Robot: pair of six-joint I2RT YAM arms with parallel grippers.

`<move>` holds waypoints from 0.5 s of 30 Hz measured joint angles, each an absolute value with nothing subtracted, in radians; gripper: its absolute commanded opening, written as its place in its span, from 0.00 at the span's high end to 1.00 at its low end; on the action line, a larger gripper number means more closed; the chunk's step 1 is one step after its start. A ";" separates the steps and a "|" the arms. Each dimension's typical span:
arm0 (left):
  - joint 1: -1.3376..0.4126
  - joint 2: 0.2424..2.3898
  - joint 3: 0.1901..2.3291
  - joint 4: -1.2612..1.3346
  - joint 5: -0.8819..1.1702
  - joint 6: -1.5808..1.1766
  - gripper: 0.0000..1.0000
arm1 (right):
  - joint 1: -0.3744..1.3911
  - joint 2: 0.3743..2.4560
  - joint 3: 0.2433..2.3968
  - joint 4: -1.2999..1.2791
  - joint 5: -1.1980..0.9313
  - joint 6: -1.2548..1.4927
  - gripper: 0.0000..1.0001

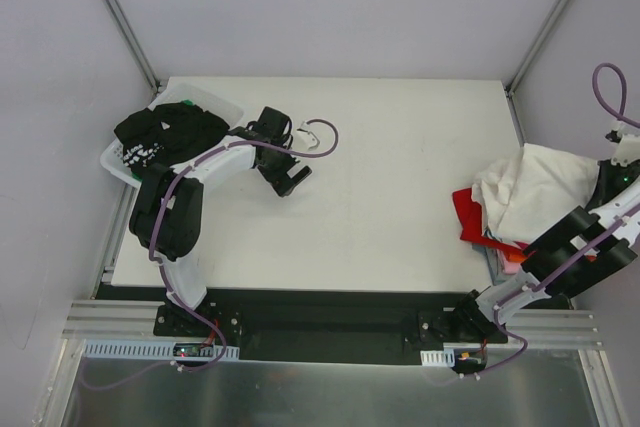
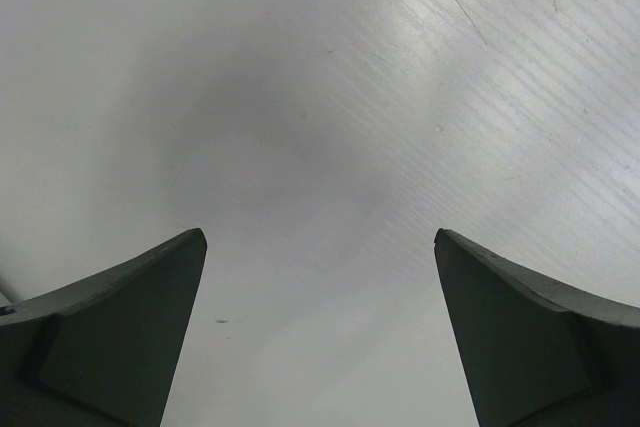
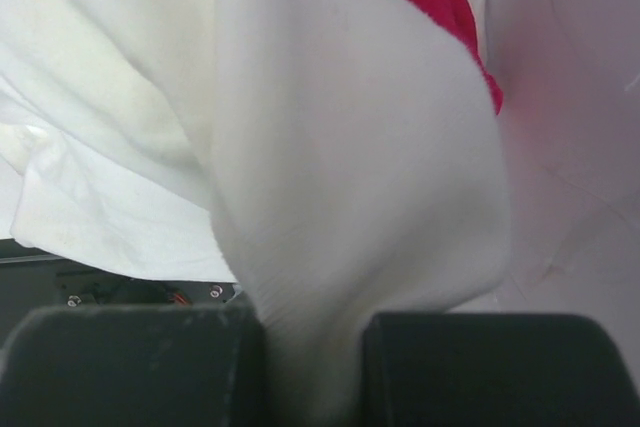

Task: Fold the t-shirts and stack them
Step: Put the neatly folded tshirt into the corner of the board with the right arm

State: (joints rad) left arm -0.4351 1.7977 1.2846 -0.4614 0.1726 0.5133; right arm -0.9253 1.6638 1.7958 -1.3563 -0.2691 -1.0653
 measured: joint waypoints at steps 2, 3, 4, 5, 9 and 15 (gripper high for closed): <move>-0.439 1.798 1.285 -0.461 0.173 0.513 0.01 | -0.921 1.667 1.786 -1.351 -0.268 -1.062 0.90; -0.439 1.798 1.285 -0.461 0.173 0.513 0.01 | -0.919 1.669 1.782 -1.351 -0.268 -1.059 0.88; -0.440 1.798 1.285 -0.461 0.173 0.513 0.01 | -0.916 1.669 1.779 -1.351 -0.266 -1.056 0.87; -0.440 1.798 1.285 -0.461 0.173 0.513 0.01 | -0.908 1.669 1.775 -1.352 -0.264 -1.052 0.85; -0.440 1.798 1.285 -0.461 0.168 0.513 0.01 | -0.864 1.677 1.768 -1.351 -0.239 -1.023 0.66; -0.440 1.798 1.285 -0.461 0.146 0.515 0.01 | -0.764 1.692 1.750 -1.338 -0.183 -0.970 0.20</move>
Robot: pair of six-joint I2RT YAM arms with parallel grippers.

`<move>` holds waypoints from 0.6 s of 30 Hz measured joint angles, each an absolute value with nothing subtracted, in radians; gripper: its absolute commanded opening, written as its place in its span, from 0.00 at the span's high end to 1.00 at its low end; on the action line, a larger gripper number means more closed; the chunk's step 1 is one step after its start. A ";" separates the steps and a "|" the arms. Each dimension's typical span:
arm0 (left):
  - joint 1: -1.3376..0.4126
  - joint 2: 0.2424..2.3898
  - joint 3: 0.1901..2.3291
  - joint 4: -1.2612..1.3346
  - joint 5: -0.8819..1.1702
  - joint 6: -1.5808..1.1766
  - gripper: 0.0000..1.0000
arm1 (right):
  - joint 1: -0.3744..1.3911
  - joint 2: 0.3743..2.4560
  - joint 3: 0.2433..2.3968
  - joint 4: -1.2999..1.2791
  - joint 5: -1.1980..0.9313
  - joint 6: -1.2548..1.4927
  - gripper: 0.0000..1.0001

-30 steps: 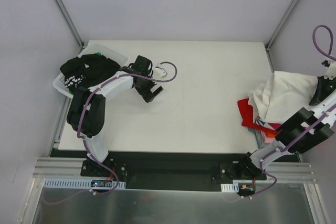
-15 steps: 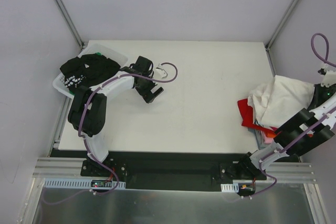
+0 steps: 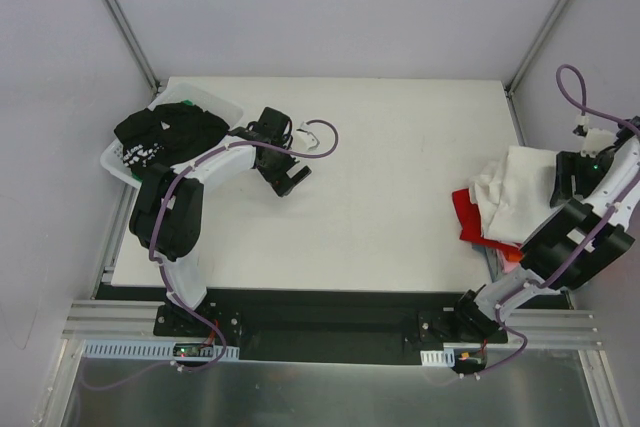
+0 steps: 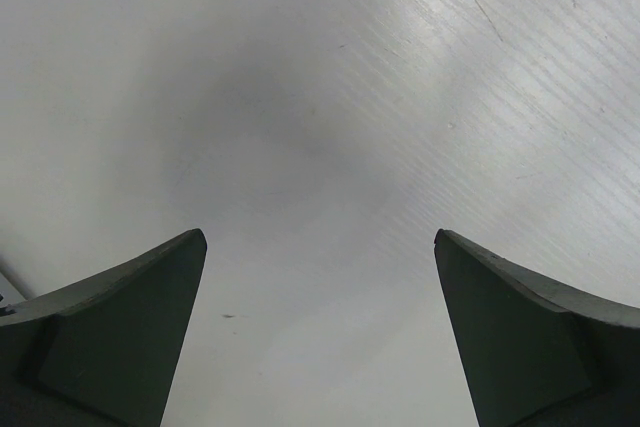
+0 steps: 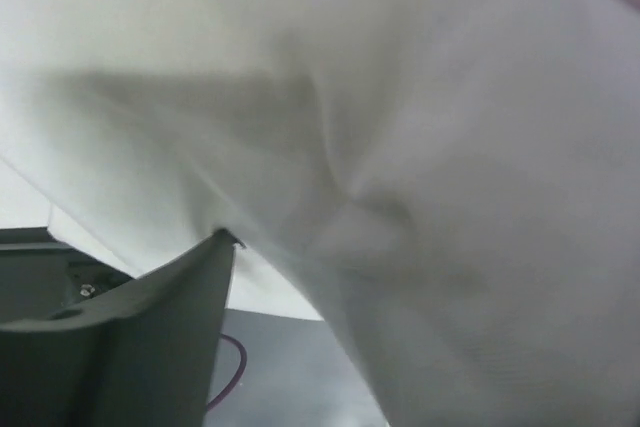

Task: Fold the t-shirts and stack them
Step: Put the neatly folded tshirt into the corner of the board with the right arm

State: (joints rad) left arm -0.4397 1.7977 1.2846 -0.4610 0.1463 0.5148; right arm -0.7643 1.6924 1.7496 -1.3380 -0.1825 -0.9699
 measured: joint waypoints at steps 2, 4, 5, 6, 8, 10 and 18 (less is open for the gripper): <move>-0.440 1.798 1.284 -0.461 0.144 0.516 0.01 | -0.744 1.692 1.744 -1.336 -0.162 -0.957 0.19; -0.440 1.798 1.284 -0.461 0.142 0.517 0.01 | -0.731 1.692 1.742 -1.333 -0.146 -0.945 0.17; -0.440 1.798 1.283 -0.461 0.140 0.517 0.01 | -0.727 1.692 1.740 -1.328 -0.138 -0.939 0.16; -0.440 1.798 1.283 -0.461 0.138 0.517 0.00 | -0.725 1.691 1.739 -1.322 -0.131 -0.931 0.13; -0.440 1.798 1.283 -0.461 0.132 0.517 0.01 | -0.719 1.686 1.736 -1.309 -0.114 -0.921 0.11; -0.440 1.798 1.283 -0.461 0.128 0.517 0.01 | -0.709 1.676 1.731 -1.291 -0.093 -0.913 0.10; -0.440 1.798 1.283 -0.461 0.120 0.517 0.01 | -0.641 1.643 1.776 -1.254 -0.054 -0.876 0.00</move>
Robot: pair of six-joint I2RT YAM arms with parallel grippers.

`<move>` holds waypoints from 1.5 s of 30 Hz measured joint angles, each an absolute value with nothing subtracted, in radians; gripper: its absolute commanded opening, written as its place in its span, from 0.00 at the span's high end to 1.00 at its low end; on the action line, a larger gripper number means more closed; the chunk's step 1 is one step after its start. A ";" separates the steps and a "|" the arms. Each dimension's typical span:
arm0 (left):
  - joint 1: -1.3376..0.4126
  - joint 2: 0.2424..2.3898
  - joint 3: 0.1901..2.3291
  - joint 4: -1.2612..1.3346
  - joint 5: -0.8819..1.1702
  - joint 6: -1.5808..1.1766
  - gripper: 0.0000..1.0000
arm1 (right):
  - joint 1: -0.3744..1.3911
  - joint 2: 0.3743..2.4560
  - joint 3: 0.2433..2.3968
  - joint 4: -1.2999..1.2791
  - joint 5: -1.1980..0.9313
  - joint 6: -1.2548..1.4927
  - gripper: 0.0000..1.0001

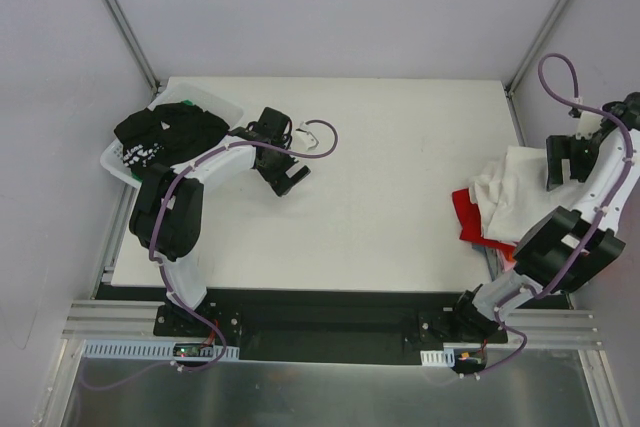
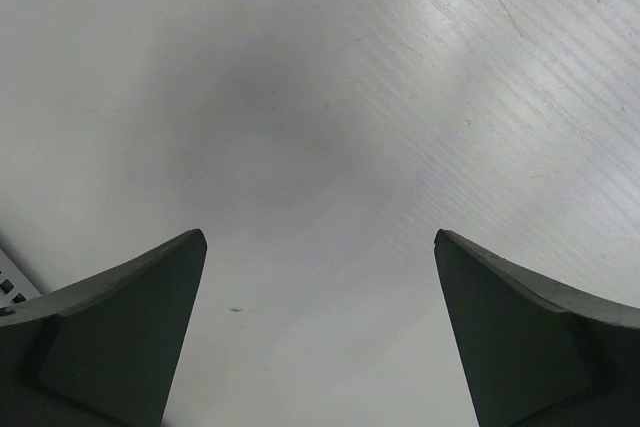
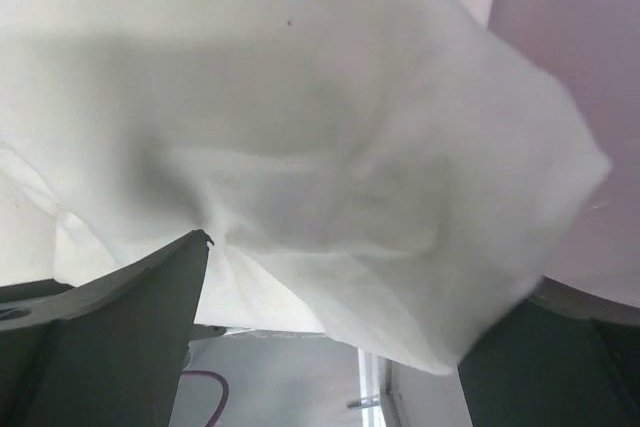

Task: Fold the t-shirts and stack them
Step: Put the neatly folded tshirt into the corner of the board with the right arm

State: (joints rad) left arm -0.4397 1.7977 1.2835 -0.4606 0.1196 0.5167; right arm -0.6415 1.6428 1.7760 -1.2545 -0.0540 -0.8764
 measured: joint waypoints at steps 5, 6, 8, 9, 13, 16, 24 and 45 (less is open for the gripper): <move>-0.440 1.798 1.283 -0.454 0.099 0.517 0.01 | -0.590 1.602 1.797 -1.222 -0.025 -0.862 0.00; -0.440 1.798 1.283 -0.451 0.096 0.517 0.01 | -0.577 1.588 1.799 -1.217 -0.013 -0.860 0.00; -0.440 1.798 1.283 -0.450 0.093 0.517 0.01 | -0.555 1.571 1.805 -1.207 0.009 -0.856 0.00; -0.440 1.798 1.284 -0.450 0.092 0.517 0.01 | -0.547 1.566 1.809 -1.203 0.018 -0.855 0.00; -0.440 1.800 1.284 -0.448 0.088 0.517 0.01 | -0.506 1.555 1.833 -1.182 0.070 -0.852 0.03; -0.440 1.801 1.284 -0.447 0.073 0.517 0.01 | -0.484 1.555 1.857 -1.172 0.096 -0.852 0.03; -0.440 1.801 1.284 -0.419 0.040 0.514 0.01 | -0.445 1.518 1.806 -1.136 0.117 -0.842 0.03; -0.437 1.766 1.340 -0.241 -0.242 0.348 0.01 | 0.224 1.521 1.536 -0.878 0.146 -0.552 0.03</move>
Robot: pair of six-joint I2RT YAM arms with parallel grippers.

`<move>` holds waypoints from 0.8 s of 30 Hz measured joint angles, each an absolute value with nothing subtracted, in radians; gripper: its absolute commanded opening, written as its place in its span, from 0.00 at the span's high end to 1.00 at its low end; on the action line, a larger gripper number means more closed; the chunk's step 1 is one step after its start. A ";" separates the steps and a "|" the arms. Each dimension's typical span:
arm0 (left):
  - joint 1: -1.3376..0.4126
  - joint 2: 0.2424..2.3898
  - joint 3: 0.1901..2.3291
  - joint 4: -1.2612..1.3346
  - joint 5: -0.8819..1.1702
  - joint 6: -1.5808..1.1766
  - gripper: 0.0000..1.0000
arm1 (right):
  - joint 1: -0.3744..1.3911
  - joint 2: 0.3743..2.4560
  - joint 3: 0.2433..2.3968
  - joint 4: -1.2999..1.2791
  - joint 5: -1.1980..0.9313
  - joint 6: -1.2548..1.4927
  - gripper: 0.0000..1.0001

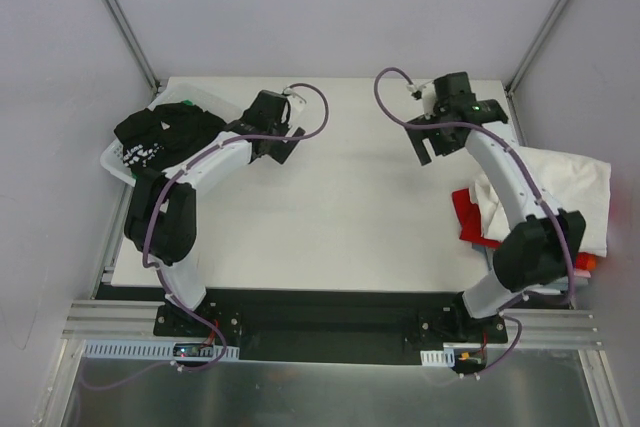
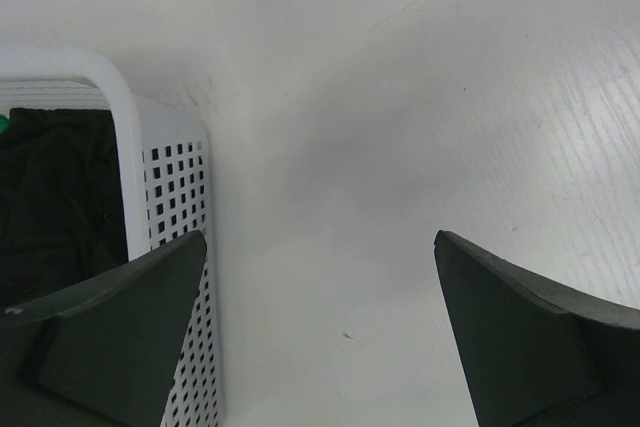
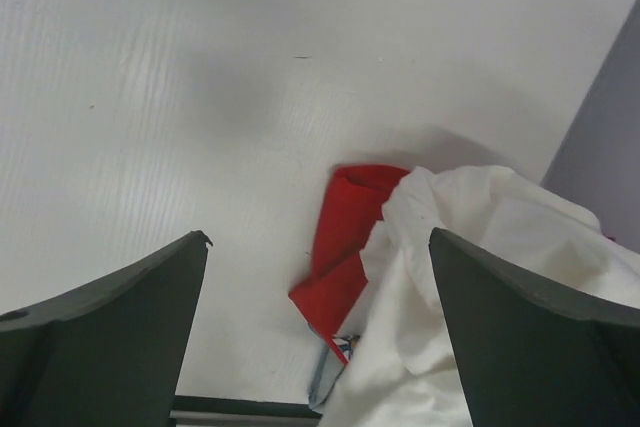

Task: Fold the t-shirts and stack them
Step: Put the neatly folded tshirt into the corner of the board with the right arm

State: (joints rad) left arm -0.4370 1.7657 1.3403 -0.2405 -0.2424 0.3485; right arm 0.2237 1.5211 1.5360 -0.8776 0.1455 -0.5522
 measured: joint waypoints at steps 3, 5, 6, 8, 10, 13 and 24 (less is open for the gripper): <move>-0.433 1.749 1.340 -0.238 -0.261 0.348 0.01 | 0.300 1.653 1.569 -0.870 0.200 -0.513 0.03; -0.425 1.734 1.340 -0.231 -0.270 0.345 0.01 | 0.353 1.724 1.584 -0.852 0.237 -0.499 0.03; -0.420 1.726 1.340 -0.225 -0.272 0.341 0.01 | 0.373 1.744 1.586 -0.848 0.251 -0.496 0.03; -0.405 1.712 1.340 -0.213 -0.273 0.327 0.01 | 0.423 1.781 1.602 -0.849 0.282 -0.488 0.03; -0.389 1.701 1.340 -0.205 -0.273 0.315 0.01 | 0.464 1.804 1.626 -0.848 0.302 -0.482 0.03; -0.374 1.694 1.340 -0.196 -0.280 0.299 0.01 | 0.500 1.813 1.653 -0.844 0.311 -0.478 0.03; -0.345 1.690 1.338 -0.150 -0.324 0.295 0.01 | 0.517 1.813 1.662 -0.808 0.310 -0.481 0.03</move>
